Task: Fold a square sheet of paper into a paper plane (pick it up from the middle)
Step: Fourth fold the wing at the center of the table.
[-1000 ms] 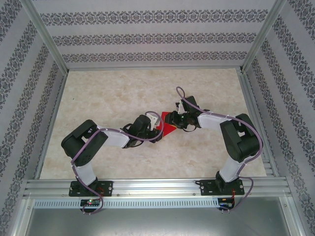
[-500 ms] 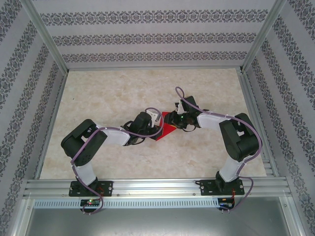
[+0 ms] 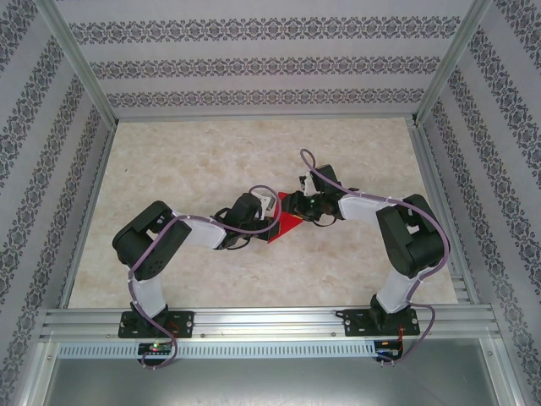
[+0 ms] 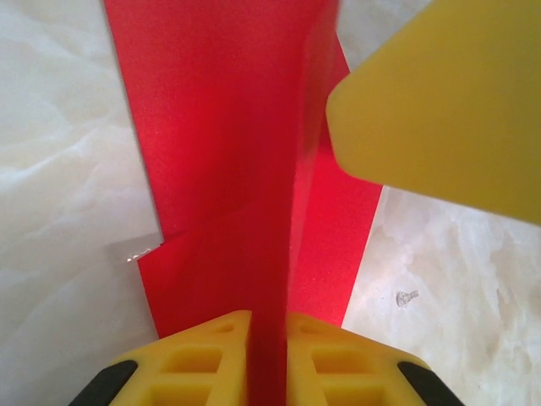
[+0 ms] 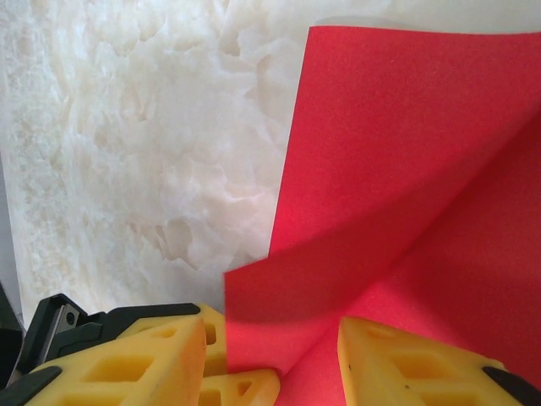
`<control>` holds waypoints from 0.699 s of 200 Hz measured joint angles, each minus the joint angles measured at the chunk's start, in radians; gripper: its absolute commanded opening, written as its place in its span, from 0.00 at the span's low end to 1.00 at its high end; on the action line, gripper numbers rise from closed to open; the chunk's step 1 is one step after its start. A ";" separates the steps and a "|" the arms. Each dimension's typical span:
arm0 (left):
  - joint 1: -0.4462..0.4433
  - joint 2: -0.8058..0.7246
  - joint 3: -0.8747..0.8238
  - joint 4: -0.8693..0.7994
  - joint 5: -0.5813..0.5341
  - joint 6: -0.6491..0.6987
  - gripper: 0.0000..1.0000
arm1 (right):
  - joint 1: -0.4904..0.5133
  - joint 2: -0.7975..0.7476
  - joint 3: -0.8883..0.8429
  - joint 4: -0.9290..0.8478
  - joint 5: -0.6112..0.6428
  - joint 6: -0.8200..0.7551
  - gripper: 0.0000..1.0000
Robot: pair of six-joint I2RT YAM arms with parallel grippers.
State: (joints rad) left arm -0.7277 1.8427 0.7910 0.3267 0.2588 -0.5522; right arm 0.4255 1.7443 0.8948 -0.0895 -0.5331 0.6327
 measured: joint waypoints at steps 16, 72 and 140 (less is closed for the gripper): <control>0.000 0.000 0.000 0.009 0.007 -0.007 0.11 | 0.000 0.000 0.000 0.000 0.000 0.000 0.45; 0.001 0.000 -0.022 0.077 0.021 -0.042 0.10 | -0.011 -0.030 -0.051 0.029 0.002 0.002 0.45; 0.003 0.000 -0.071 0.168 0.022 -0.085 0.10 | -0.035 -0.049 -0.109 0.114 0.008 0.054 0.44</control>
State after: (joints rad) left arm -0.7246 1.8423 0.7200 0.4946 0.2810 -0.6369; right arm 0.3908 1.6955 0.7853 0.0242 -0.5247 0.6868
